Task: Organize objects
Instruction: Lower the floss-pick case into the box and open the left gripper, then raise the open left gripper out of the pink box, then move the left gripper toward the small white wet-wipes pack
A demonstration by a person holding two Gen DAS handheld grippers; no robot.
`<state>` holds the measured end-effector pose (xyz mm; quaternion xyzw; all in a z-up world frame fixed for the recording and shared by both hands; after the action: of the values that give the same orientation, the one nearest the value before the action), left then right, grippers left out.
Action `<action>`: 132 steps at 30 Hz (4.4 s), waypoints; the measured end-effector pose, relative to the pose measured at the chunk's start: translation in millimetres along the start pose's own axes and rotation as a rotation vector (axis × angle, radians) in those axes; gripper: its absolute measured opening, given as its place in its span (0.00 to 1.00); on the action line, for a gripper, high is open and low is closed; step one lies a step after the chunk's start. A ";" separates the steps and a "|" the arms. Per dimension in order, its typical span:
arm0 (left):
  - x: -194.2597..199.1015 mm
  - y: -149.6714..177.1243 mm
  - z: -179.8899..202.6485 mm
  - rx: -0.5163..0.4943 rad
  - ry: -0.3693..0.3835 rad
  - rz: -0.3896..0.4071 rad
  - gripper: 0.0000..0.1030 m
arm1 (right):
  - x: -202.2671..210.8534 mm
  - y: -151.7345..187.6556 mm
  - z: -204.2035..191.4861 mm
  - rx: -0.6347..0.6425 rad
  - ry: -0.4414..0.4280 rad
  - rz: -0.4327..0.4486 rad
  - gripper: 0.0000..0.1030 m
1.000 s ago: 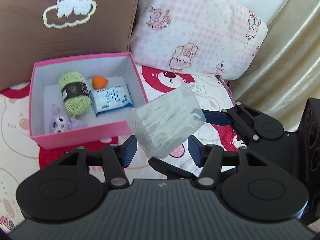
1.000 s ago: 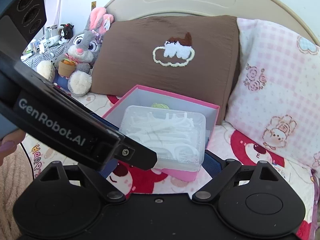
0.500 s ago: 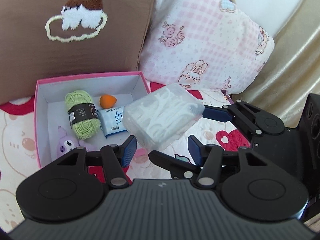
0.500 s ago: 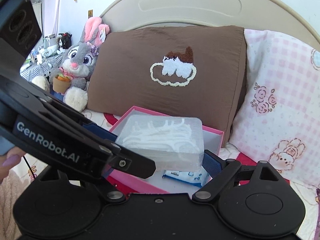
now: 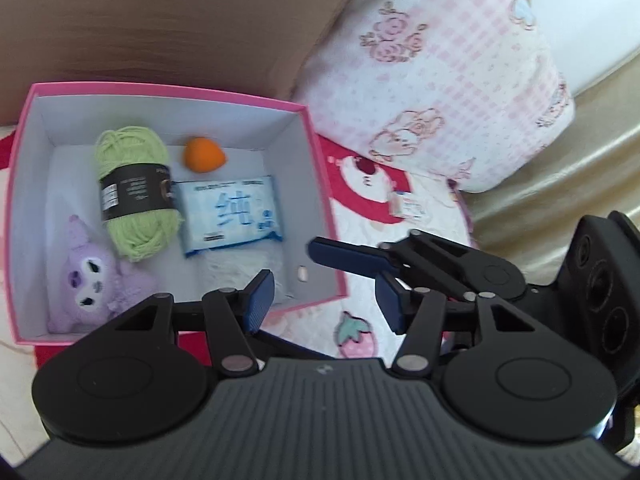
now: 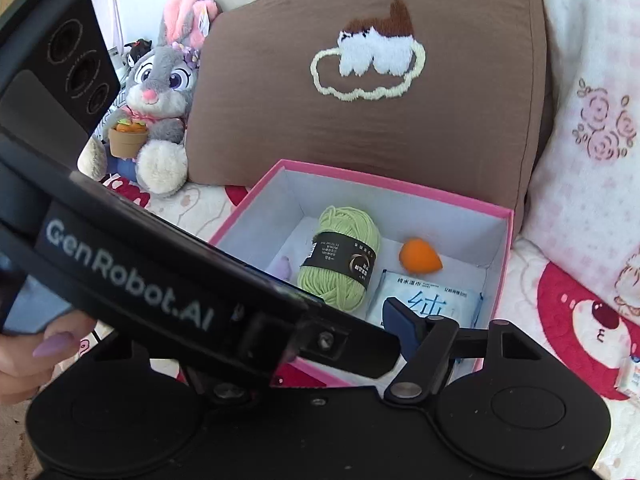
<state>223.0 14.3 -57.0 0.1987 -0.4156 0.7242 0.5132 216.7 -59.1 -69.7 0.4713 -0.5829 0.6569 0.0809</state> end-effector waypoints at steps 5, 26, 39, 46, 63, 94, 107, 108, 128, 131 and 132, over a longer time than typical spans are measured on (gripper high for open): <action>-10.3 -4.2 -27.3 0.024 -0.040 -0.003 0.52 | -13.0 7.3 16.9 -0.048 0.021 -0.026 0.73; 4.1 5.2 -51.2 -0.003 -0.303 0.036 0.77 | -17.2 19.0 16.9 -0.007 0.097 -0.120 0.75; 81.2 27.6 -19.2 -0.091 -0.371 0.113 0.92 | 48.4 17.3 -13.2 0.013 0.092 -0.069 0.76; 87.7 52.3 -16.2 -0.125 -0.433 0.081 0.93 | 81.7 26.1 -24.8 0.070 0.109 -0.074 0.83; 69.7 113.0 38.4 -0.210 -0.342 -0.049 0.96 | 134.5 80.9 -28.5 0.103 0.140 -0.120 0.88; -28.6 85.9 161.5 -0.358 -0.236 0.013 0.96 | 199.5 144.7 85.7 0.019 0.350 0.056 0.88; -111.8 64.8 178.4 -0.329 -0.186 -0.035 0.95 | 165.4 165.5 155.9 -0.181 0.351 0.011 0.88; -116.4 62.4 178.3 -0.328 -0.183 -0.035 0.94 | 163.3 165.1 156.5 -0.189 0.346 0.015 0.88; -210.5 35.1 185.4 -0.312 -0.072 0.018 0.92 | 117.0 178.7 228.9 -0.166 0.446 0.085 0.88; -223.2 33.0 184.0 -0.317 -0.068 0.028 0.92 | 112.3 184.4 238.3 -0.167 0.465 0.087 0.88; -226.9 32.2 183.7 -0.316 -0.064 0.031 0.92 | 111.2 185.6 242.6 -0.161 0.474 0.091 0.88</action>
<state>257.7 -269.1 -126.3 0.1321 -0.5435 0.6507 0.5135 162.0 -369.7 -148.4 0.2696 -0.6188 0.7033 0.2229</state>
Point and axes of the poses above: each gripper's, at about its wrist camera, not at the fingertips, and x roughly against the way its jaws point, z to its right, y to its underside, the point moved 9 cm from there along -x, roughly the way its jaws point, and after that the axes turned 4 degrees about x, right-handed, at the moved point
